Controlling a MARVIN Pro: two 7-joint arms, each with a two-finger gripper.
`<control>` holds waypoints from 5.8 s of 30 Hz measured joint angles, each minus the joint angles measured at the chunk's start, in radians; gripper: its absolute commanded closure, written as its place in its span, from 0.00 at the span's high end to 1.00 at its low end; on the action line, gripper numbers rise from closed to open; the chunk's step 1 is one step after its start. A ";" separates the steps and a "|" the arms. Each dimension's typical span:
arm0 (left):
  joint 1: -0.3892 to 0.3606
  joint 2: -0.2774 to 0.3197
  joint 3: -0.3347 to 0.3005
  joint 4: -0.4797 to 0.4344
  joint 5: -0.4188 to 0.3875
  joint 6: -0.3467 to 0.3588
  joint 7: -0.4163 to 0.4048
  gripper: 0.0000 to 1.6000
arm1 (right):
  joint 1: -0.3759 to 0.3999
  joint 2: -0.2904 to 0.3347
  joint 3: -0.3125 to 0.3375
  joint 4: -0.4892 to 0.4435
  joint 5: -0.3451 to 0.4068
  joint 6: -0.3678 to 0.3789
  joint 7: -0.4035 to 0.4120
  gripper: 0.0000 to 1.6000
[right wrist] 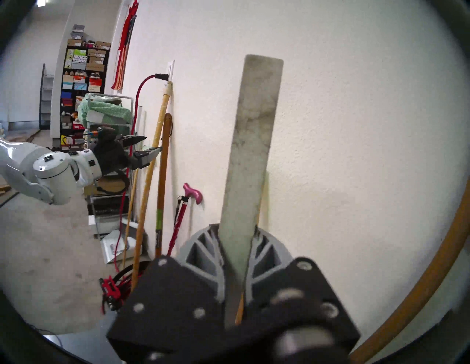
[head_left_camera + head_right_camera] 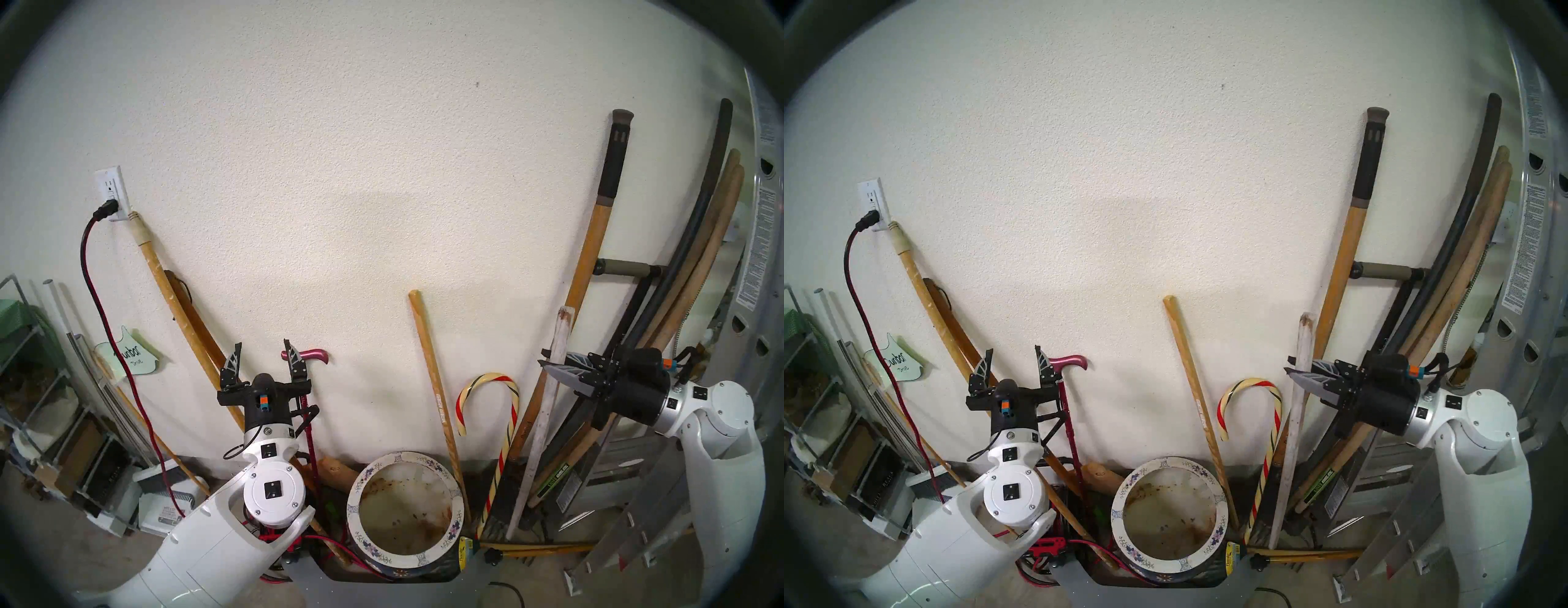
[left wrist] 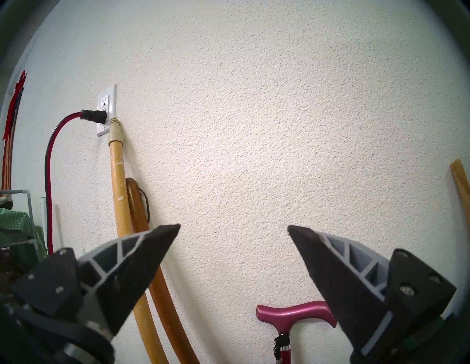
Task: Take wooden sticks or brooms out of the pot
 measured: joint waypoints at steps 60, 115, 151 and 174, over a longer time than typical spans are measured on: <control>-0.014 0.019 0.024 0.000 -0.010 0.000 0.026 1.00 | 0.166 -0.070 -0.466 0.287 -0.213 -0.026 -0.507 0.00; -0.027 0.039 0.047 0.000 -0.024 0.000 0.047 1.00 | 0.548 -0.213 -0.480 0.977 -0.391 -0.313 -0.774 0.00; -0.035 0.051 0.062 0.000 -0.033 -0.001 0.061 1.00 | 0.654 -0.236 -0.480 1.155 -0.429 -0.406 -0.777 1.00; -0.042 0.060 0.072 0.000 -0.039 -0.002 0.070 1.00 | 0.523 -0.203 -0.410 0.938 -0.365 -0.309 -0.664 1.00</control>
